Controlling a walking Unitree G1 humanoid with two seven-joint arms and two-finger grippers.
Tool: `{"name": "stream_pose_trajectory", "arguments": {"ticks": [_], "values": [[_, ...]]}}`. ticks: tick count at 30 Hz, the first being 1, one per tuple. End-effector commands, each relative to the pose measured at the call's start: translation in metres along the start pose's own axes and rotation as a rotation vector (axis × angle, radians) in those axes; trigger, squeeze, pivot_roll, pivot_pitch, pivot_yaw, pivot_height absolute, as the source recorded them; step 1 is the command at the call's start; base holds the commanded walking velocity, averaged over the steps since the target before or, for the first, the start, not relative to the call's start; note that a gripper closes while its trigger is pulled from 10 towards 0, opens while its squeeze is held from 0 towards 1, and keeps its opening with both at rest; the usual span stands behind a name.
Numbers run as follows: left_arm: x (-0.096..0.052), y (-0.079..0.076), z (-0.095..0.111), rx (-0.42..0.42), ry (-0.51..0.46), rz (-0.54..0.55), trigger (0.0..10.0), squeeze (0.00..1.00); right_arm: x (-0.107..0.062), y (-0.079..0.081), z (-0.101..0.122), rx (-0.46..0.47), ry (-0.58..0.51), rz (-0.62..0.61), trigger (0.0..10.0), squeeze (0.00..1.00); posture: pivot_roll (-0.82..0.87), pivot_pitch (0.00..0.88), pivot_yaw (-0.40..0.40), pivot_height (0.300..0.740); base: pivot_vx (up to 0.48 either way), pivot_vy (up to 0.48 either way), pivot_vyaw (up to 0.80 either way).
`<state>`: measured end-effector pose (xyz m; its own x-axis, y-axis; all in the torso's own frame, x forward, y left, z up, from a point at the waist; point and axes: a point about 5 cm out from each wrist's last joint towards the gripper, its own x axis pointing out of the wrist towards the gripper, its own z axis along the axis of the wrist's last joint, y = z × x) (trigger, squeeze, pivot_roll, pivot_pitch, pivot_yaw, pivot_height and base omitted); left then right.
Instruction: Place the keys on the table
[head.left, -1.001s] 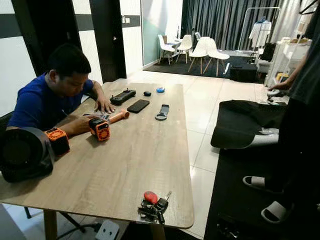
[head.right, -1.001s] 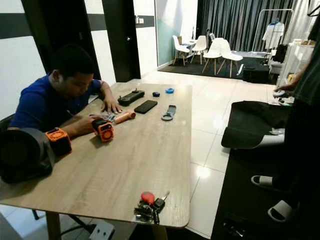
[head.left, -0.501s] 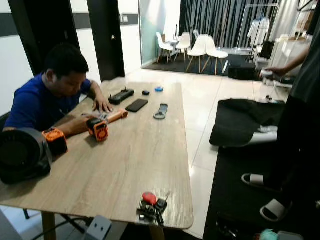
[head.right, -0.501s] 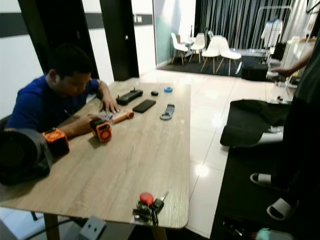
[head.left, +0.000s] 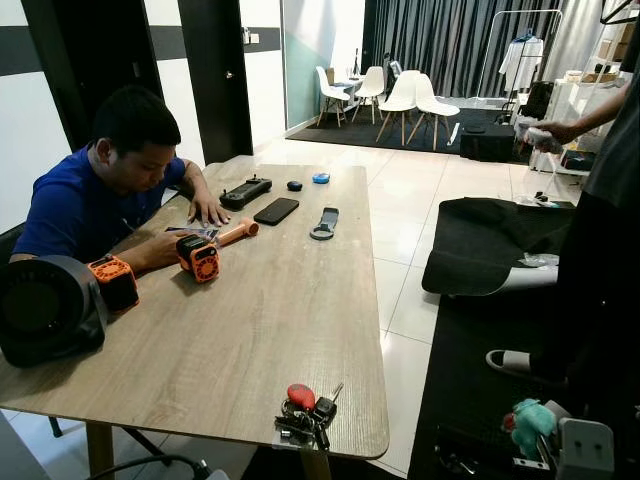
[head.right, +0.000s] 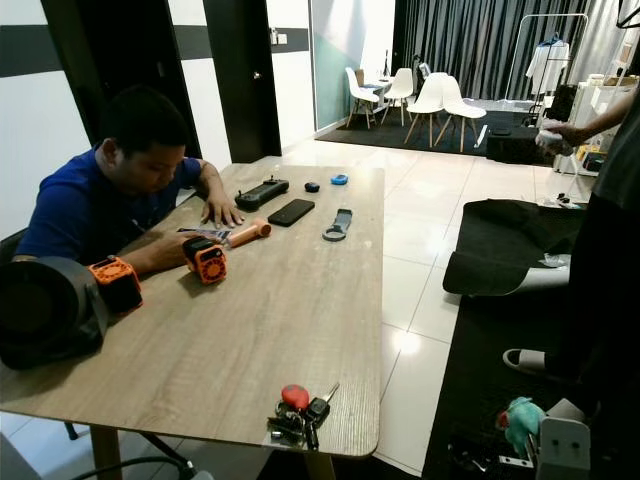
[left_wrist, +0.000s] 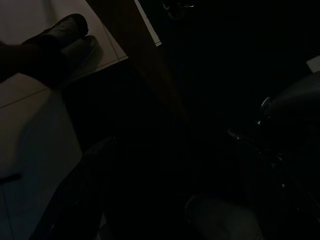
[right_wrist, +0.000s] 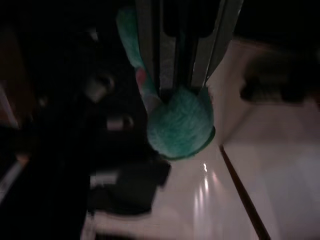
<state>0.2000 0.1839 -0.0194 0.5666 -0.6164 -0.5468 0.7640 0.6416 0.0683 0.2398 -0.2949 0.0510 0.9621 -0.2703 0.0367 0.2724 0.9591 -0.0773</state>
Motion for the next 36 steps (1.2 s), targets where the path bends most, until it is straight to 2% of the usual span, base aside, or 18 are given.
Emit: {"name": "stream_pose_trajectory", "arguments": {"ticks": [1, 4, 9, 11, 13, 15, 16, 18, 21, 23, 25, 26, 27, 29, 31, 32, 35, 36], "values": [[-0.004, 0.003, 0.0, 0.002, -0.012, 0.011, 10.0, 0.0, 0.01, 0.003, 0.02, 0.031, -0.098, 0.01, 10.0, 0.0, 0.05, 0.018, 0.027, 0.74, 0.0, 0.0, 0.0], [-0.001, 0.003, 0.004, -0.001, -0.032, 0.018, 10.0, 0.0, 0.021, 0.009, 0.038, 0.045, -0.166, 0.044, 10.0, 0.0, 0.04, 0.018, 0.028, 0.74, 0.0, 0.0, 0.0], [0.008, 0.001, 0.01, -0.018, -0.046, 0.006, 10.0, 0.0, 0.045, 0.033, 0.08, 0.057, -0.286, 0.176, 10.0, 0.0, 0.04, 0.018, 0.022, 0.74, 0.0, 0.0, 0.0], [0.008, 0.0, 0.01, -0.02, -0.045, 0.004, 10.0, 0.0, 0.049, 0.036, 0.085, 0.068, -0.294, 0.192, 10.0, 0.0, 0.04, 0.018, 0.022, 0.74, 0.0, 0.0, 0.0], [0.01, 0.0, 0.01, -0.028, -0.048, 0.008, 10.0, 0.0, 0.063, 0.05, 0.096, 0.078, -0.264, 0.251, 10.0, 0.0, 0.04, 0.02, 0.023, 0.74, 0.0, 0.0, 0.0], [0.011, 0.002, 0.011, -0.053, -0.057, 0.035, 10.0, 0.0, 0.084, 0.067, 0.1, 0.07, -0.144, 0.295, 10.0, 0.0, 0.03, 0.021, 0.025, 0.74, 0.0, 0.0, 0.0], [0.011, 0.002, 0.011, -0.053, -0.057, 0.035, 10.0, 0.0, 0.084, 0.067, 0.1, 0.07, -0.144, 0.295, 10.0, 0.0, 0.03, 0.021, 0.025, 0.74, 0.0, 0.0, 0.0], [0.011, 0.002, 0.011, -0.05, -0.054, 0.032, 10.0, 0.0, 0.096, 0.083, 0.107, 0.061, -0.113, 0.335, 10.0, 0.0, 0.03, 0.023, 0.027, 0.74, 0.0, 0.0, 0.0], [0.013, 0.001, 0.008, -0.086, -0.045, 0.019, 10.0, 0.0, 0.113, 0.122, 0.122, 0.114, -0.057, 0.448, 10.0, 0.0, 0.03, 0.027, 0.024, 0.74, 0.0, 0.0, 0.0], [0.013, 0.0, 0.008, -0.09, -0.046, 0.018, 10.0, 0.0, 0.115, 0.13, 0.124, 0.111, -0.047, 0.469, 10.0, 0.0, 0.03, 0.027, 0.022, 0.74, 0.0, 0.0, 0.0], [0.013, -0.001, 0.007, -0.095, -0.047, 0.017, 10.0, 0.0, 0.118, 0.154, 0.136, 0.132, -0.043, 0.545, 10.0, 0.0, 0.03, 0.03, 0.017, 0.74, 0.0, 0.0, 0.0], [0.013, -0.001, 0.007, -0.095, -0.047, 0.017, 10.0, 0.0, 0.118, 0.154, 0.136, 0.132, -0.043, 0.545, 10.0, 0.0, 0.03, 0.03, 0.017, 0.74, 0.0, 0.0, 0.0], [0.013, -0.002, 0.007, -0.099, -0.048, 0.019, 10.0, 0.0, 0.118, 0.165, 0.141, 0.134, -0.046, 0.589, 10.0, 0.0, 0.03, 0.032, 0.013, 0.74, 0.0, 0.0, 0.0], [0.013, -0.002, 0.007, -0.102, -0.048, 0.02, 10.0, 0.0, 0.118, 0.172, 0.145, 0.133, -0.044, 0.618, 10.0, 0.0, 0.03, 0.032, 0.013, 0.74, 0.0, 0.0, 0.0], [0.013, -0.003, 0.005, -0.105, -0.045, 0.023, 10.0, 0.0, 0.114, 0.192, 0.15, 0.128, -0.03, 0.721, 10.0, 0.0, 0.03, 0.034, 0.007, 0.74, 0.0, 0.0, 0.0], [0.013, -0.003, 0.005, -0.105, -0.045, 0.023, 10.0, 0.0, 0.114, 0.192, 0.15, 0.128, -0.03, 0.721, 10.0, 0.0, 0.03, 0.034, 0.007, 0.74, 0.0, 0.0, 0.0], [0.013, -0.005, 0.004, -0.108, -0.04, 0.024, 10.0, 0.0, 0.098, 0.228, 0.145, 0.097, 0.024, 0.961, 10.0, 0.0, 0.03, 0.037, 0.004, 0.74, 0.0, 0.0, 0.0], [0.013, -0.005, 0.004, -0.108, -0.04, 0.024, 10.0, 0.0, 0.098, 0.228, 0.145, 0.097, 0.024, 0.961, 10.0, 0.0, 0.03, 0.037, 0.004, 0.74, 0.0, 0.0, 0.0]]}}
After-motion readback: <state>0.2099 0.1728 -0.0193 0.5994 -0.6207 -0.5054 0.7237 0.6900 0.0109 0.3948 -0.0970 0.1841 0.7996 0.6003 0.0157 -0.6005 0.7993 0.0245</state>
